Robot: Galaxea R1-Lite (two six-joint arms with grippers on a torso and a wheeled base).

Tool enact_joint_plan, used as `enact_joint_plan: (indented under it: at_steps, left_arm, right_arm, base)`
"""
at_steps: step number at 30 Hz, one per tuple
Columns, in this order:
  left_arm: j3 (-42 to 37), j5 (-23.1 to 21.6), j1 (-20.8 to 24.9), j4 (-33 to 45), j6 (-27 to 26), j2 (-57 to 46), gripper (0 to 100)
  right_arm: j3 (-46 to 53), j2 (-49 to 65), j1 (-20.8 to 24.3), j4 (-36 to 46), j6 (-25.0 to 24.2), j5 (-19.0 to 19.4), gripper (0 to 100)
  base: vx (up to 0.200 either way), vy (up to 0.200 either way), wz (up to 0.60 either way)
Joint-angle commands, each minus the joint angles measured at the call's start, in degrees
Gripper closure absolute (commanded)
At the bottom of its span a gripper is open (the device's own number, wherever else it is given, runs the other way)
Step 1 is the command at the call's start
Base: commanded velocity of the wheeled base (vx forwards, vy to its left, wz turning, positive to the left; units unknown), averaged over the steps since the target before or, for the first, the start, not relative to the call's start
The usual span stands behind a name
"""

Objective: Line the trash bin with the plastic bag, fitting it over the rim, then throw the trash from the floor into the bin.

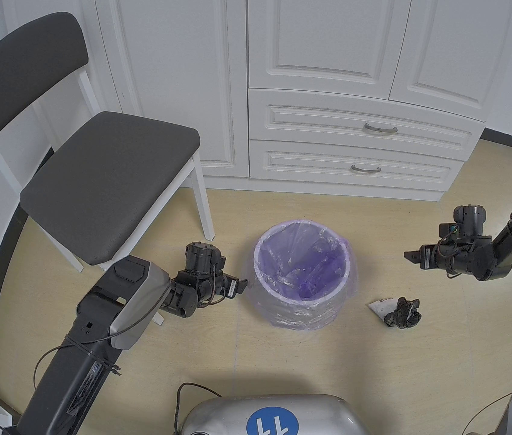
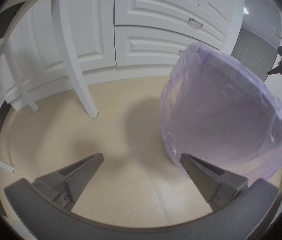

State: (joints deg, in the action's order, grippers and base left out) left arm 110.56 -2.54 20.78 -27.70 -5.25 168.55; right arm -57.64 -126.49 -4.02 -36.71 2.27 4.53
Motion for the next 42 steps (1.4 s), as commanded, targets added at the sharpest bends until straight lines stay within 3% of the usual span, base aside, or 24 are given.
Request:
enact_joint_plan:
  at_steps: [1,5,8,9,10,17,19,24,31,35,38,42]
  left_arm:
    - [-17.7,-0.3,-1.1,-1.0,0.1,-12.0,0]
    - [-33.4,-0.4,-1.1,-7.7,0.3,-20.5,0]
    - [-44.7,-0.5,-1.1,-16.0,0.3,-25.4,0]
    - [-45.3,-0.5,-1.1,-16.4,0.3,-25.5,0]
    - [-51.7,-0.5,-1.0,-22.3,0.4,-28.4,0]
    - [-68.5,-3.1,-0.3,-34.4,0.9,-39.0,0]
    - [-69.1,-3.1,-0.2,-34.7,1.1,-39.5,0]
    - [-76.7,-2.6,3.3,-44.9,10.5,-44.1,0]
    - [-80.8,-2.2,4.2,-51.8,10.6,-44.8,0]
    - [-83.3,-2.1,4.8,-54.2,10.6,-45.4,0]
    - [-84.9,-2.0,5.1,-56.5,10.6,-45.5,0]
    - [-88.1,-2.0,5.8,-60.5,10.6,-45.4,0]
  right_arm:
    - [-5.8,-6.8,-0.8,12.0,2.1,-0.5,0]
    - [-10.9,-10.3,-2.1,19.1,2.0,-0.5,0]
    - [-12.7,-13.3,-2.8,19.2,1.9,-0.5,0]
    - [-12.8,-13.3,-2.9,19.2,1.9,-0.5,0]
    - [-13.7,-14.7,-3.2,19.5,1.9,-0.4,0]
    - [-15.8,-17.7,-3.9,19.9,2.0,-0.5,0]
    - [-15.8,-17.9,-4.0,19.9,2.0,-0.5,0]
    - [-17.1,-20.4,-4.2,19.0,1.9,-0.3,0]
    - [-22.4,-22.3,-4.2,21.2,0.8,0.4,0]
    - [-36.8,-27.0,-3.0,34.4,-0.4,2.9,0]
    - [-44.9,-33.6,-2.1,37.1,-0.9,1.1,0]
    - [-46.4,-34.2,-2.0,39.2,-0.2,-0.1,0]
  base:
    - [0.000,0.000,0.00]
    - [0.000,0.000,0.00]
    - [0.000,0.000,0.00]
    - [0.000,0.000,0.00]
    - [0.000,0.000,0.00]
    - [-0.171,0.000,0.00]
    - [-0.200,0.000,0.00]
    - [-0.040,0.000,0.00]
    - [0.000,0.000,0.00]
    - [0.000,0.000,0.00]
    - [0.000,0.000,0.00]
    - [0.000,0.000,0.00]
